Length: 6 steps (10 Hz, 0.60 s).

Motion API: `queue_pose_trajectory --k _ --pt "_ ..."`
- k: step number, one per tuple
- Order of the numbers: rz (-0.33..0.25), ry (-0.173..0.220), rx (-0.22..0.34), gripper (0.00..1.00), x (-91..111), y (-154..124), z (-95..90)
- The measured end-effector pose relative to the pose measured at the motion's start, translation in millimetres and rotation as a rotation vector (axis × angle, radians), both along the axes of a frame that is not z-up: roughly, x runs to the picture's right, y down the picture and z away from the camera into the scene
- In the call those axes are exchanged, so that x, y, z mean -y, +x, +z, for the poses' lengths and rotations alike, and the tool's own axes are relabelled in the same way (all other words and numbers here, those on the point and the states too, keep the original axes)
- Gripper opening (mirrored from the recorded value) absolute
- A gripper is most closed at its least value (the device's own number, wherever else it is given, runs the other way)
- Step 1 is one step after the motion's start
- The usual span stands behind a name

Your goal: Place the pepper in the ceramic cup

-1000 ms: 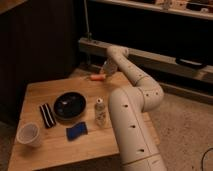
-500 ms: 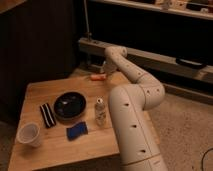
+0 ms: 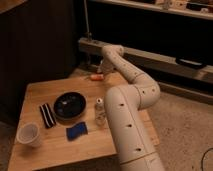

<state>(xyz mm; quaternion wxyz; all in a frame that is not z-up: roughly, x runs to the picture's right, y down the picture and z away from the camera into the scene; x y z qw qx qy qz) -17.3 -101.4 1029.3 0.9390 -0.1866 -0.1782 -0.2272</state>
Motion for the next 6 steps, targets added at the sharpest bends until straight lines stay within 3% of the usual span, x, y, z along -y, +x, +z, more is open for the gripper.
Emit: queue_pose_trajectory --k 6 --pt "-0.012 -0.013 -0.010 0.61 -7.5 2.2 5.3"
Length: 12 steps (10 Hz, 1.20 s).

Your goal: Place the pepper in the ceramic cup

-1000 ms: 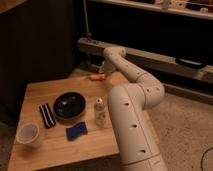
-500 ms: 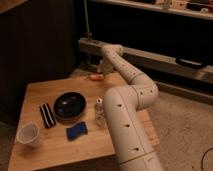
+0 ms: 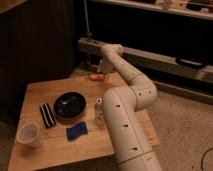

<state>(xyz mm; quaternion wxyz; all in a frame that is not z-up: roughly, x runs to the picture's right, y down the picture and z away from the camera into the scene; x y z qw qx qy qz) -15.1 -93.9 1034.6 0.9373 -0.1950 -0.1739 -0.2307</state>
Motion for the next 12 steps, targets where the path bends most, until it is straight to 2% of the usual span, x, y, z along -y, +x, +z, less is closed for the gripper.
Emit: queue_pose_trajectory --k 1,4,8,12 --pt "-0.016 -0.003 -0.008 0.61 -8.2 1.2 5.8" --pt "-0.039 0.004 -0.024 0.61 -13.2 1.9 6.6" --pt "-0.026 -0.021 -0.039 0.61 -11.5 3.5 8.2" --pt "-0.023 -0.025 -0.042 0.61 -10.7 3.5 8.3"
